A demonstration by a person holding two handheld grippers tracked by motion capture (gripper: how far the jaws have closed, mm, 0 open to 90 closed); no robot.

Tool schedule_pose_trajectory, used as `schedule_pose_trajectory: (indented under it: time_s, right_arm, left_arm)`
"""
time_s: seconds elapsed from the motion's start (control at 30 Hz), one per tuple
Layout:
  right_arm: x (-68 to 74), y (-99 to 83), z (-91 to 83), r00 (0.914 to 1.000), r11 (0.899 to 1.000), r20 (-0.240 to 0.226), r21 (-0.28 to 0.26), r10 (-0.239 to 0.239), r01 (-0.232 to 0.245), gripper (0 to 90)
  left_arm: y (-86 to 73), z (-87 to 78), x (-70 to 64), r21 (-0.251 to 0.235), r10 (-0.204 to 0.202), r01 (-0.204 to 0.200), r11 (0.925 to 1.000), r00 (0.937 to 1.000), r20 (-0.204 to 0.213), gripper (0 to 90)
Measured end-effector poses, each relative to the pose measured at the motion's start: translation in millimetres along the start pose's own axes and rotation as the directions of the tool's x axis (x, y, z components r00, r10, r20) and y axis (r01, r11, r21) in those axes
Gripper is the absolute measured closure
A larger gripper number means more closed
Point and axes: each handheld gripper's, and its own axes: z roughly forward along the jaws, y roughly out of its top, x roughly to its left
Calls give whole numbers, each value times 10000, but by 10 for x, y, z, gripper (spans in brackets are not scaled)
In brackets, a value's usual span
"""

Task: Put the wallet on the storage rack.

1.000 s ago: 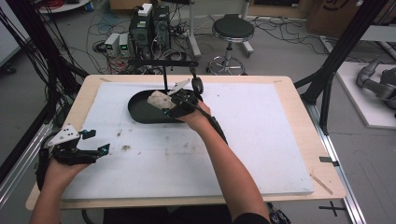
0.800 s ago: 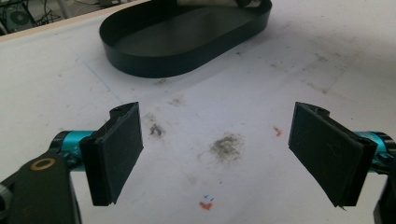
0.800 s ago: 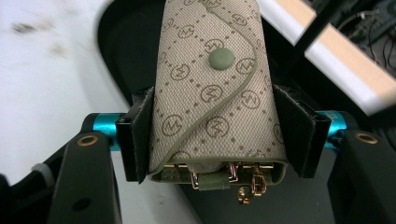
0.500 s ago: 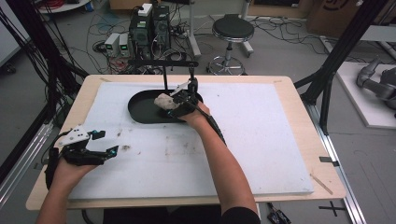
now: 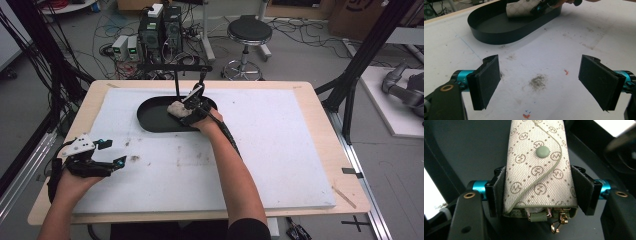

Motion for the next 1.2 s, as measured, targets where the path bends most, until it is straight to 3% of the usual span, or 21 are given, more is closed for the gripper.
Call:
schedule_pose_trajectory:
  time_s: [0.07,0.2,0.43,0.63,0.93,1.2]
  right_arm:
    - [-4,-10,11,10000,9999,-16,139,33,-33,320]
    - [-8,5,-42,9997,9998,183,-135,134,-132,232]
    - [9,54,-249,9998,9985,106,-521,157,-152,210]
    - [28,89,-502,10000,9933,-28,-1150,80,-83,202]
    - [83,68,-907,9999,9882,19,-1525,-127,128,194]
    - [63,-90,-1330,9998,9822,57,-1867,-176,183,188]
  left_arm:
    - [-1,0,0,8,4,-4,10000,10000,-6,175]
    - [-3,5,-3,8,-26,26,10000,10000,13,175]
    - [-10,36,-17,64,-13,13,10000,10000,47,175]
    - [8,45,-22,70,24,-24,10000,10000,63,175]
    - [66,131,-16,-10,49,-49,10000,9997,226,175]
    - [136,289,-15,5,154,-155,9999,9987,481,175]
